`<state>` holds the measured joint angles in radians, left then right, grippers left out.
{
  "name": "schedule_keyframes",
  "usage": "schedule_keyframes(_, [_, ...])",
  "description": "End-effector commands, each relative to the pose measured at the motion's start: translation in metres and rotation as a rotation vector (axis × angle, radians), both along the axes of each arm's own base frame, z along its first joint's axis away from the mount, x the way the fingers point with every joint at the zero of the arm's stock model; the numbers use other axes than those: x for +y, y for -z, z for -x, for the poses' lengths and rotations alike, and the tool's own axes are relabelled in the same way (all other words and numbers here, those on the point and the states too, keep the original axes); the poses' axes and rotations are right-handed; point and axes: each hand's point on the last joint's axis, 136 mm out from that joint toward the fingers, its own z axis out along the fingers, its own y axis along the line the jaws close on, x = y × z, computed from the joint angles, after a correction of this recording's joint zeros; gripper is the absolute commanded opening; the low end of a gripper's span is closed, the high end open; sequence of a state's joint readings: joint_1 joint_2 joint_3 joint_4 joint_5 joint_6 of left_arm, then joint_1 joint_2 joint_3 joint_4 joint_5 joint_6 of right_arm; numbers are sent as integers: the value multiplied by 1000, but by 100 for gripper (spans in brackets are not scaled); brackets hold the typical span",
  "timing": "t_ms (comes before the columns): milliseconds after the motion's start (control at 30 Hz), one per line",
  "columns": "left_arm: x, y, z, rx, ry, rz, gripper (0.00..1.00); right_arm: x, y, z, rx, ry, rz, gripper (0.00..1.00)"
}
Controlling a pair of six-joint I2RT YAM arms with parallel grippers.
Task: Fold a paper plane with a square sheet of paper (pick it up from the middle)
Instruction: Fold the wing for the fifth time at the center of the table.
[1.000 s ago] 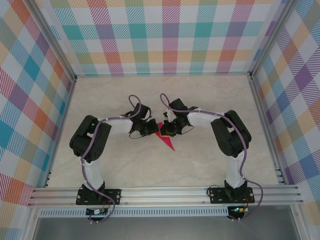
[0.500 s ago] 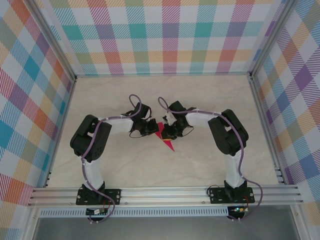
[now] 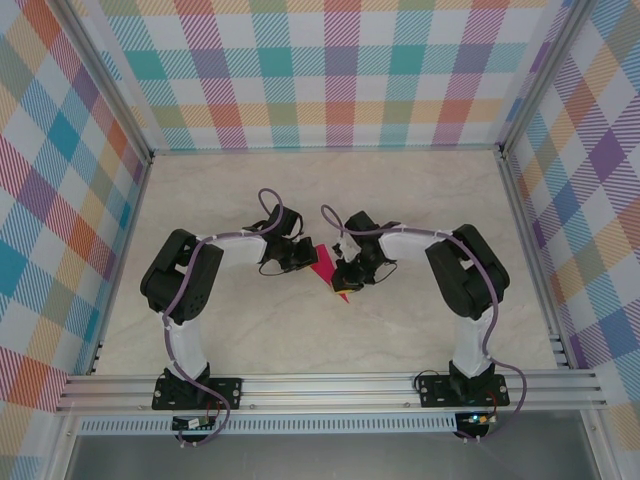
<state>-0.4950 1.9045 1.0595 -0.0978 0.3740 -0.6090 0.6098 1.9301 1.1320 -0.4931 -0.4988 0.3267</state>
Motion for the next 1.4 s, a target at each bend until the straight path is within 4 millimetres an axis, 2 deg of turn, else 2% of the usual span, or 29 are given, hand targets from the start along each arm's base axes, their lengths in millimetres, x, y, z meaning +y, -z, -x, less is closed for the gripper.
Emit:
schedule_keyframes(0, [31, 41, 16, 104, -34, -143, 9, -20, 7, 22, 61, -10, 62, 9])
schedule_keyframes(300, [34, 43, 17, 110, -39, -150, 9, -39, 17, 42, 124, 25, 88, 9])
schedule_keyframes(600, [33, 43, 16, 110, -37, -145, 8, -54, 16, 58, 170, 74, 62, 9])
schedule_keyframes(733, [32, 41, 14, 107, -35, -139, 9, -51, -1, 45, 100, 86, 41, 9])
schedule_keyframes(867, [29, 41, 15, 113, -30, -125, 9, -36, -30, 26, 13, 77, -41, 10])
schedule_keyframes(967, [27, 39, 15, 111, -27, -114, 8, -24, -43, 12, -31, 73, -75, 10])
schedule_keyframes(1133, [25, 37, 14, 109, -24, -106, 9, -2, -38, -7, -36, 64, -95, 11])
schedule_keyframes(1367, [23, 37, 13, 110, -19, -95, 9, 9, -19, -25, -17, 77, -60, 10])
